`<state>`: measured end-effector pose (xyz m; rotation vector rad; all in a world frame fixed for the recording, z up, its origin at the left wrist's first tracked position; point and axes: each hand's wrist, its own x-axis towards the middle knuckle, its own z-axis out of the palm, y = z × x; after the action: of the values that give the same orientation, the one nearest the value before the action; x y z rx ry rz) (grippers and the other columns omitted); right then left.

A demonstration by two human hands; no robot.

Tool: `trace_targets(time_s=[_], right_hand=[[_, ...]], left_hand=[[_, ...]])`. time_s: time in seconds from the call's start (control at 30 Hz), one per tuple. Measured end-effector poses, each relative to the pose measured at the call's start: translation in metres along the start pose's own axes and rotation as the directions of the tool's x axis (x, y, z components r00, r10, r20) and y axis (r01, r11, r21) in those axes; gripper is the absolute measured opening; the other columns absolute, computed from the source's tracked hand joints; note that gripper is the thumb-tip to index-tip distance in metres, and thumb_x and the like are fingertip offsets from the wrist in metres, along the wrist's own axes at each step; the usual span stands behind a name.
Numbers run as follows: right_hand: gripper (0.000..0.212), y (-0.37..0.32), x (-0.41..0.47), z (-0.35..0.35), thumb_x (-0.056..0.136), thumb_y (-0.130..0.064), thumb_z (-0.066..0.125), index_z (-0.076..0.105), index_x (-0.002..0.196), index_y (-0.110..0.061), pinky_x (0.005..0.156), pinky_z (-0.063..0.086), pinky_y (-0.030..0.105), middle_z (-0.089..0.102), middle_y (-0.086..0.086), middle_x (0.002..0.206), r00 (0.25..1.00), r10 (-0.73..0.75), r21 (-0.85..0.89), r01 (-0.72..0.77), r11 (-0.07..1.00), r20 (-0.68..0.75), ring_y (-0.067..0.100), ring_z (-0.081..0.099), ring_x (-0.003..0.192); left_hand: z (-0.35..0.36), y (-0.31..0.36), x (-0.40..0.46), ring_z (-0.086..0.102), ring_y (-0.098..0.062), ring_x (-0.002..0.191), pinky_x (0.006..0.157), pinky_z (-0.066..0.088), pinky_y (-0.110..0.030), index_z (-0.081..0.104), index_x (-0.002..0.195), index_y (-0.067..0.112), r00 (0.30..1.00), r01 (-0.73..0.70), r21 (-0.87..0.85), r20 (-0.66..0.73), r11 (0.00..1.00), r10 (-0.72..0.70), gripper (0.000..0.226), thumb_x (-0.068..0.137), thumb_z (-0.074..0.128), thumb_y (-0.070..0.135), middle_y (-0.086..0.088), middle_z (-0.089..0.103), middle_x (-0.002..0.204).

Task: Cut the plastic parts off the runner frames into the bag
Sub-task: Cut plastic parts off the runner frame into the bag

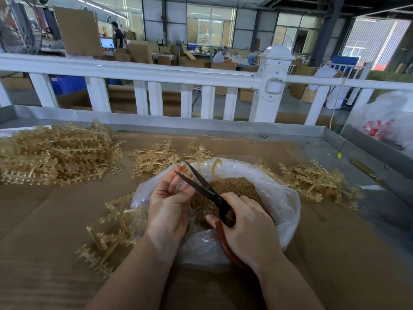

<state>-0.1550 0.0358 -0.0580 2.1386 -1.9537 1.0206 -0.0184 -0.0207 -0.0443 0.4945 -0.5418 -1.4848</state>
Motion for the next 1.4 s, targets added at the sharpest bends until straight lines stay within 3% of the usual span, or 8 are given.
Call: trace_targets(time_s=[0.13, 0.33, 0.47, 0.8, 1.1, 1.33, 1.4], right_hand=[[0.042, -0.0001, -0.0007, -0.0003, 0.08, -0.061, 0.051, 0.057, 0.109, -0.031, 0.075, 0.046, 0.023, 0.06, -0.012, 0.088, 1.0, 0.003, -0.015, -0.003, 1.0, 0.004, 0.011, 0.056, 0.087], [0.044, 0.0003, 0.0, -0.0006, 0.081, -0.062, 0.047, 0.057, 0.111, -0.032, 0.076, 0.044, 0.021, 0.06, -0.012, 0.09, 1.0, -0.001, -0.022, 0.001, 1.0, 0.027, 0.01, 0.055, 0.089], [0.043, 0.0002, 0.0005, -0.0008, 0.08, -0.063, 0.044, 0.056, 0.107, -0.033, 0.074, 0.043, 0.02, 0.059, -0.014, 0.087, 1.0, -0.005, -0.007, 0.005, 1.0, 0.019, 0.009, 0.054, 0.086], [0.039, 0.0006, 0.0007, -0.0012, 0.081, -0.065, 0.042, 0.055, 0.101, -0.034, 0.068, 0.042, 0.018, 0.058, -0.014, 0.082, 1.0, -0.013, 0.002, 0.013, 1.0, 0.01, 0.006, 0.054, 0.08], [0.042, 0.0, 0.0011, -0.0025, 0.081, -0.065, 0.042, 0.055, 0.106, -0.035, 0.072, 0.044, 0.018, 0.058, -0.015, 0.086, 1.0, -0.012, 0.015, 0.012, 1.0, 0.024, 0.005, 0.054, 0.085], [0.034, -0.0022, 0.0017, -0.0046, 0.082, -0.059, 0.054, 0.059, 0.099, -0.029, 0.059, 0.031, 0.008, 0.053, -0.015, 0.075, 1.0, -0.018, 0.013, 0.018, 1.0, -0.006, 0.004, 0.05, 0.068], [0.031, -0.002, 0.0019, -0.0053, 0.082, -0.054, 0.06, 0.061, 0.097, -0.027, 0.058, 0.036, 0.012, 0.057, -0.012, 0.073, 1.0, -0.023, 0.006, 0.023, 1.0, -0.02, 0.008, 0.054, 0.066]], left_hand=[[0.0013, 0.0007, -0.0008, 0.057, -0.014, 0.081, 0.067, 0.058, -0.02, 0.059, 0.104, 0.009, 1.0, 0.001, -0.003, -0.013, 1.0, -0.001, 0.046, 0.068, 0.05, -0.02, -0.007, 0.051, 0.085], [0.0038, 0.002, -0.0039, 0.06, -0.01, 0.074, 0.078, 0.055, -0.025, 0.056, 0.115, 0.004, 1.0, 0.001, 0.068, 0.002, 0.998, -0.001, 0.049, 0.077, 0.044, -0.025, -0.001, 0.054, 0.072], [0.0035, 0.0021, -0.004, 0.067, -0.005, 0.064, 0.069, 0.058, -0.021, 0.058, 0.106, 0.007, 1.0, -0.003, 0.116, 0.009, 0.993, 0.002, 0.045, 0.08, 0.043, -0.026, 0.006, 0.065, 0.06], [0.0027, 0.0004, -0.0031, 0.067, -0.008, 0.064, 0.059, 0.054, -0.019, 0.062, 0.101, 0.007, 0.999, 0.011, 0.074, 0.03, 0.997, -0.014, 0.048, 0.063, 0.054, -0.02, 0.001, 0.069, 0.071], [0.0016, -0.0017, -0.0023, 0.058, -0.003, 0.054, 0.063, 0.056, -0.019, 0.061, 0.1, 0.007, 0.997, -0.035, 0.108, 0.071, 0.994, 0.027, 0.049, 0.061, 0.053, -0.022, 0.007, 0.058, 0.057], [0.0036, -0.0035, -0.0015, 0.048, -0.002, 0.05, 0.06, 0.052, -0.016, 0.059, 0.096, 0.004, 0.994, -0.032, 0.072, 0.107, 0.997, 0.024, 0.047, 0.056, 0.053, -0.02, 0.009, 0.043, 0.054], [0.0042, -0.0034, -0.0016, 0.05, -0.004, 0.052, 0.062, 0.054, -0.017, 0.058, 0.091, 0.006, 0.993, -0.036, 0.068, 0.112, 0.997, 0.028, 0.043, 0.058, 0.053, -0.021, 0.008, 0.044, 0.056]])
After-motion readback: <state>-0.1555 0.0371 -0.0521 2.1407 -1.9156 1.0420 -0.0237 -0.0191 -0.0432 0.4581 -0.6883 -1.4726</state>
